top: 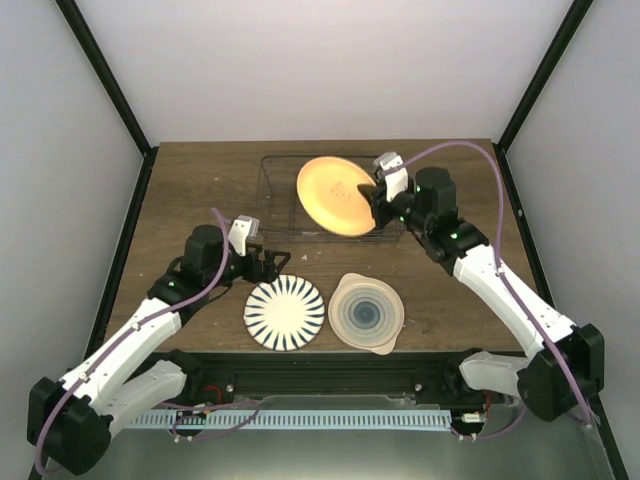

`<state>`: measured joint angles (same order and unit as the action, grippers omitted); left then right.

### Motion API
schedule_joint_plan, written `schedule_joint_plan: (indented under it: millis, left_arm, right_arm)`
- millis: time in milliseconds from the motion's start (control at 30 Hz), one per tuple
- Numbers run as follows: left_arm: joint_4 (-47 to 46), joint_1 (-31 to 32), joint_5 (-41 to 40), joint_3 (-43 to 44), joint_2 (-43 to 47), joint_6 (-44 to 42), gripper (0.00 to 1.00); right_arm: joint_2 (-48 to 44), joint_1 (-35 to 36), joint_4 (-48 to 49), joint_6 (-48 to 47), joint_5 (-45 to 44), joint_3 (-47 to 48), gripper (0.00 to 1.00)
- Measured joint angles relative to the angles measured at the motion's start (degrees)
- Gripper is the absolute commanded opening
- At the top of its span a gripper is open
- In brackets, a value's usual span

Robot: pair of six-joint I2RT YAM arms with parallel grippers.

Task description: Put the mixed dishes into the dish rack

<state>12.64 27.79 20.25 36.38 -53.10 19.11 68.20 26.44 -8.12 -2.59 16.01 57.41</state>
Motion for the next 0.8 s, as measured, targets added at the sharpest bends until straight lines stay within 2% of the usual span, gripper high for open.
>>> schedule_joint_plan:
  millis: [300, 500, 800]
  left_arm:
    - [6.12, 0.0, -3.96, 1.55, 5.38, -0.28, 0.99]
    - [6.62, 0.0, -4.42, 1.73, 5.6, -0.37, 0.99]
    - [6.58, -0.09, -5.88, 1.7, 4.28, -0.37, 0.99]
  right_arm:
    - [9.77, -1.09, 16.31, -16.0, 0.9, 8.17, 0.01]
    - [22.77, -1.25, 19.58, -26.01, 3.58, 18.43, 0.01]
    - [36.26, -1.25, 22.53, -37.66, 3.23, 20.15, 0.01]
